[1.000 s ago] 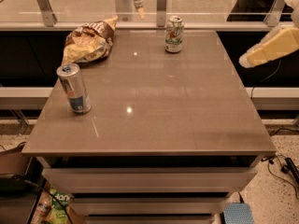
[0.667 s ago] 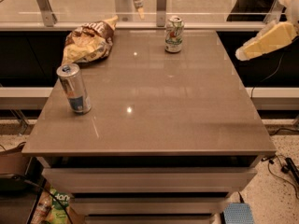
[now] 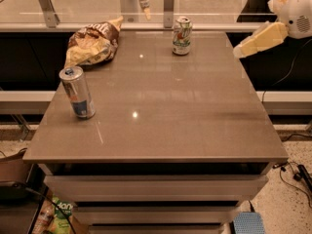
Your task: Move 7up can near redbull can
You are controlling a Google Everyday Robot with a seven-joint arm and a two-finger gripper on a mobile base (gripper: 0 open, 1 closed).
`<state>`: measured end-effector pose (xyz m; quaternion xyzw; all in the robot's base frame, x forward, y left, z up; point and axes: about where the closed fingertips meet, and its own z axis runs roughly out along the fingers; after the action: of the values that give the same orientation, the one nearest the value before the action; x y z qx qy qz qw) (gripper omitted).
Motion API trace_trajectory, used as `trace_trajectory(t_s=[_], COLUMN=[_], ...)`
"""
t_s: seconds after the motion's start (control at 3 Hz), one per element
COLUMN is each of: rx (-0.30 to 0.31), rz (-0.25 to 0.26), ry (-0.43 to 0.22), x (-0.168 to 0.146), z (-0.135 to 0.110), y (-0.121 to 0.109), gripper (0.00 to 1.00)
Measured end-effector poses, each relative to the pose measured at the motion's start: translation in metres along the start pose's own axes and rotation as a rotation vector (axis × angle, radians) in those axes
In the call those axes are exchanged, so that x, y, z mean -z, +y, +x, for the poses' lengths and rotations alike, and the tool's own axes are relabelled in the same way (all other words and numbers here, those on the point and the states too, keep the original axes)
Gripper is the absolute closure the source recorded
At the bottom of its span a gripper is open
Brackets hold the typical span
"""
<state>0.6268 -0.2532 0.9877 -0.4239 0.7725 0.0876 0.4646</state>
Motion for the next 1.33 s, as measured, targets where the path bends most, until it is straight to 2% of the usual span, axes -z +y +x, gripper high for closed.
trace_trajectory(t_s=[0.33,0.67,1.0,1.33], rx=[-0.060,-0.133,-0.209,-0.209], rz=[-0.032,-0.028,0.014,0.014], ry=[-0.024,-0.045,-0.068,-0.068], x=[-0.026,-0.048,-0.061,-0.061], z=[0.000,0.000,-0.003,-0.003], y=[-0.006,-0.011,-0.025,-0.025], gripper=[0.00,0.00,0.00,0.00])
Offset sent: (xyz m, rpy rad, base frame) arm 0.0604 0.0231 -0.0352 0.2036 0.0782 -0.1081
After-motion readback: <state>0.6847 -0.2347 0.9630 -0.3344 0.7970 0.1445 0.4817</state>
